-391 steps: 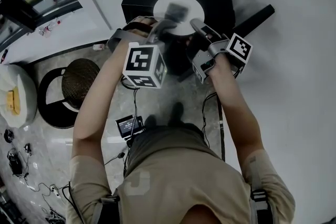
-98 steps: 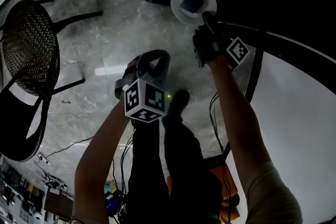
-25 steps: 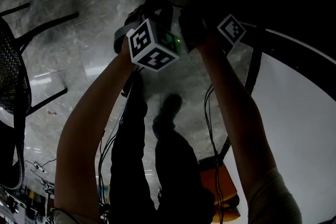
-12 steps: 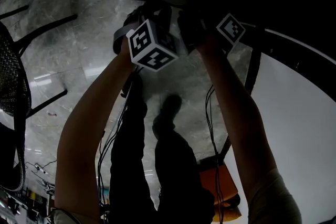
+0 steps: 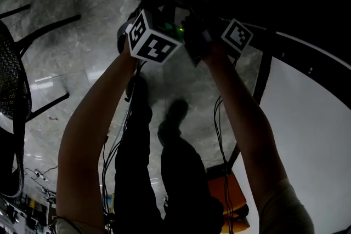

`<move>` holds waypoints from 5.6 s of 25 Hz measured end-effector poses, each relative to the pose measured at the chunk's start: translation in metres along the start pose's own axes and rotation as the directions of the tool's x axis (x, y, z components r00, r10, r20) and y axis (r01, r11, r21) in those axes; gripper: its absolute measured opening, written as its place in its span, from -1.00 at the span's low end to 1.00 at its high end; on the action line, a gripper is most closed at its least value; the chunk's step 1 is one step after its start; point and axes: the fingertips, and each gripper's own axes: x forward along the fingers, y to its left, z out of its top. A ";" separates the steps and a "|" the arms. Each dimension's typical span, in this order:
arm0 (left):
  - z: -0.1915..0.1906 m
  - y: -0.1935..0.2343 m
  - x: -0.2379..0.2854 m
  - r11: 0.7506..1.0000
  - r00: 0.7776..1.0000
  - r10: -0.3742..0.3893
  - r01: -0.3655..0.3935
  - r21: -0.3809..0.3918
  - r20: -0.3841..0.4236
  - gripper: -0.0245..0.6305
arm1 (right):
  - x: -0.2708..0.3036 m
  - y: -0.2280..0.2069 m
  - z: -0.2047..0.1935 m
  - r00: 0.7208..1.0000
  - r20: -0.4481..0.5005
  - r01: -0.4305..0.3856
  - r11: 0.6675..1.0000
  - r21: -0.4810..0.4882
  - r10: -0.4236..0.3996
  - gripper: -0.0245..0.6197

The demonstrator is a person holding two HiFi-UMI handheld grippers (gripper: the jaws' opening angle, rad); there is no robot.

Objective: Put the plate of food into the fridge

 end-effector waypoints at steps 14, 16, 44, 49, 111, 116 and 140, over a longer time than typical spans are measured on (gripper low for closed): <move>0.005 -0.009 0.000 0.998 0.999 -0.041 0.040 0.039 0.021 -0.87 | 0.021 0.000 -0.007 0.990 -0.129 0.063 0.998 -0.022 -0.065 -0.78; 0.009 -0.009 0.002 0.999 0.999 -0.039 0.038 0.035 0.025 -0.87 | 0.021 0.002 -0.013 0.985 -0.162 0.063 0.997 -0.035 -0.068 -0.77; -0.001 0.003 -0.006 1.000 0.999 -0.007 0.007 -0.004 0.049 -0.87 | 0.021 0.006 -0.008 0.958 -0.071 0.193 0.809 -0.555 -0.277 -0.81; 0.000 0.006 -0.007 1.000 0.998 -0.003 0.002 0.013 0.056 -0.87 | 0.026 0.009 -0.007 0.956 -0.061 0.187 0.759 -0.624 -0.286 -0.81; 0.007 -0.002 -0.173 0.978 0.993 -0.119 0.120 -0.173 0.017 -0.89 | -0.069 0.162 -0.115 0.909 -0.305 -0.044 0.661 -0.749 -0.284 -0.83; 0.021 -0.015 -0.202 0.984 0.994 -0.112 0.113 -0.135 0.016 -0.89 | -0.100 0.190 -0.125 0.897 -0.322 -0.061 0.636 -0.769 -0.303 -0.83; 0.188 -0.058 -0.359 0.922 0.935 -0.255 0.312 -0.228 0.246 -0.89 | -0.208 0.352 -0.117 0.948 -0.191 0.005 0.611 -0.791 -0.255 -0.83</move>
